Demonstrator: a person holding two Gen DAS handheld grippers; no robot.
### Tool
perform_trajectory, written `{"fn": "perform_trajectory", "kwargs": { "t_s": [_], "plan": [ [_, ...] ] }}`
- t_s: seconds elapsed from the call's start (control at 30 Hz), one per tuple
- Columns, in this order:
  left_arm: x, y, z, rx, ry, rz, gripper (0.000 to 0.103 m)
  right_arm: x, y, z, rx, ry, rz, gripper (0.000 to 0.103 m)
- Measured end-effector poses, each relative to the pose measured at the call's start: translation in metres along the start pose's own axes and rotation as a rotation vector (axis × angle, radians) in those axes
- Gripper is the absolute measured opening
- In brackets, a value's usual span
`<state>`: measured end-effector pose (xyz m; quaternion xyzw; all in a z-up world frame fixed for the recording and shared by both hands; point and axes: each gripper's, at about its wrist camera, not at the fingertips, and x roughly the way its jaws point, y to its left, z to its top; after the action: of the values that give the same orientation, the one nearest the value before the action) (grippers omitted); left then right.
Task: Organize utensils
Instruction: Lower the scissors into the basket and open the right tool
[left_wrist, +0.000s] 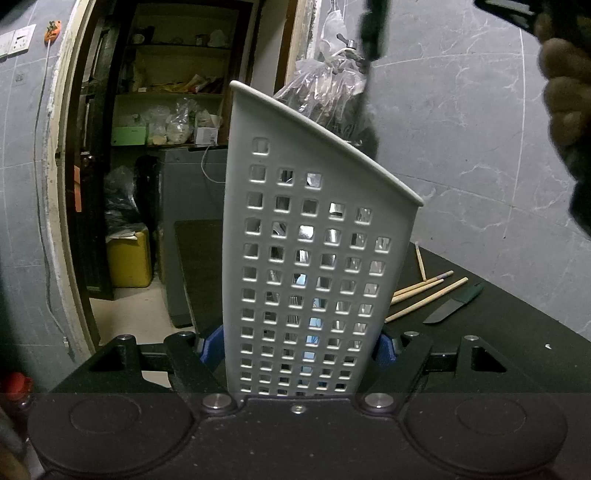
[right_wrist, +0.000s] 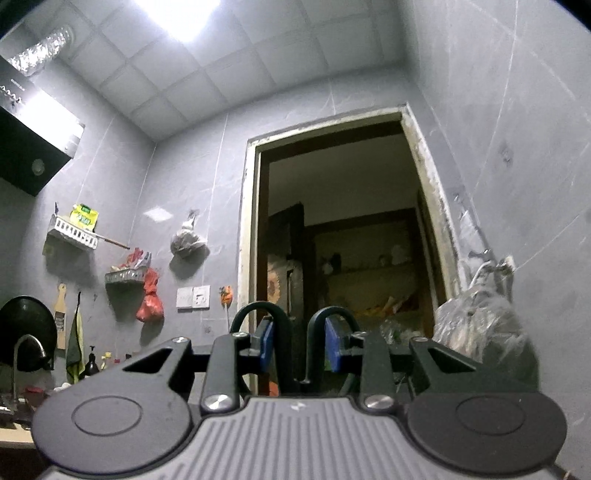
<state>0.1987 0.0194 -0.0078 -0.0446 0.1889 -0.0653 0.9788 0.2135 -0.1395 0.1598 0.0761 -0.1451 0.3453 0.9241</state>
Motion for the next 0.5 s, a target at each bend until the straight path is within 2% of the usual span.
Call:
{"fn": "perform_trajectory", "kwargs": {
  "t_s": [0.5],
  "plan": [
    [0.000, 0.004, -0.003, -0.003, -0.004, -0.006, 0.077, 0.004, 0.007, -0.041, 0.007, 0.149, 0.013, 0.028]
  ]
}}
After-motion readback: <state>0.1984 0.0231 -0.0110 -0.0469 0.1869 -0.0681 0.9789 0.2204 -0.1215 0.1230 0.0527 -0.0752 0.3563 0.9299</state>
